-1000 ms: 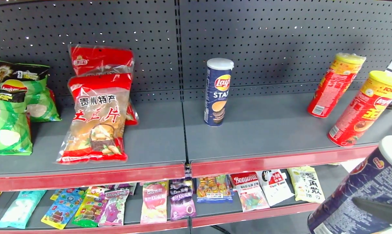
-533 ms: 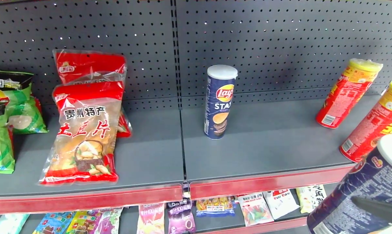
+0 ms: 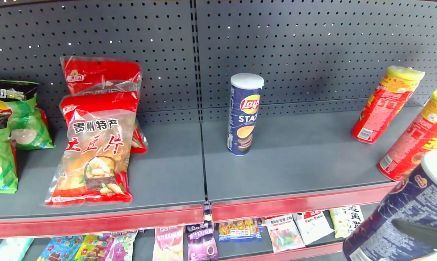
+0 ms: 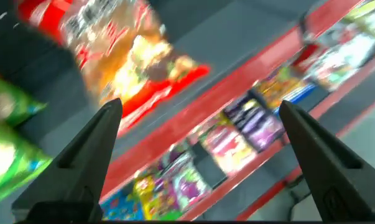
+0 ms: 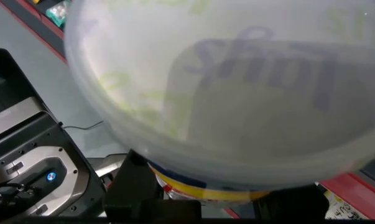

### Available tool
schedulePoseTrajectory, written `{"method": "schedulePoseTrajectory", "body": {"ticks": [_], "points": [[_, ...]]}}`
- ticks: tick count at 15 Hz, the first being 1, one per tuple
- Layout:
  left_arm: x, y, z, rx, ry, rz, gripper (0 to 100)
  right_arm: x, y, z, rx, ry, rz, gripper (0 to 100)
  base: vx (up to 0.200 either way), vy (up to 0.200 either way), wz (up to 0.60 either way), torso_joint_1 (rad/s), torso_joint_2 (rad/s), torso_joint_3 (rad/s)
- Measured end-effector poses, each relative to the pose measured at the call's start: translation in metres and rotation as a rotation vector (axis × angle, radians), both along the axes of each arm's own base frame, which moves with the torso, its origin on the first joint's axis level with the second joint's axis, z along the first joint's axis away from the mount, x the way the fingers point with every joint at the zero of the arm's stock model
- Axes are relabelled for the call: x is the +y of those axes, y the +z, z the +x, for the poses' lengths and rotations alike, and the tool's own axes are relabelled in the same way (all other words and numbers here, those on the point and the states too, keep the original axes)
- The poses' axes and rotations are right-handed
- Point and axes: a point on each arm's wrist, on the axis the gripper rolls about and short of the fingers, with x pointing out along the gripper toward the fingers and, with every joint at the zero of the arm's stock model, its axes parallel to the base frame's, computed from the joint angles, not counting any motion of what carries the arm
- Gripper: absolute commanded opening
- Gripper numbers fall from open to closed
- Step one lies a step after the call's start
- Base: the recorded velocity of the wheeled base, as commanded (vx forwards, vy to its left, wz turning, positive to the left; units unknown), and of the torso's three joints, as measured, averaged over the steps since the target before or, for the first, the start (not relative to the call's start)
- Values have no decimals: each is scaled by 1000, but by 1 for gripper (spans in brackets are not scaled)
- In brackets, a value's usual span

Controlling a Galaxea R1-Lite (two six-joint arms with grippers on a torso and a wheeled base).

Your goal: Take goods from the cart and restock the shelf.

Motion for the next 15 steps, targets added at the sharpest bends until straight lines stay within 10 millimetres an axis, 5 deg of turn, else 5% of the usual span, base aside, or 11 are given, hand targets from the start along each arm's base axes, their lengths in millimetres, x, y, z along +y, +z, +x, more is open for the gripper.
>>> {"method": "schedulePoseTrajectory", "body": {"ticks": [2, 8, 11, 15], "points": [[-17, 27, 31, 23, -73, -26, 100, 0, 2, 1, -3, -5, 0, 0, 0, 0, 0, 0, 0, 0], [-122, 89, 198, 63, -339, -103, 100, 0, 4, 2, -12, -32, -1, 0, 0, 0, 0, 0, 0, 0], [-170, 89, 253, 92, -467, -128, 100, -1, 4, 2, -16, -50, -4, 0, 0, 0, 0, 0, 0, 0], [-197, 73, 290, 120, -482, -118, 100, -1, 4, 3, -12, -51, -4, 0, 0, 0, 0, 0, 0, 0]]}}
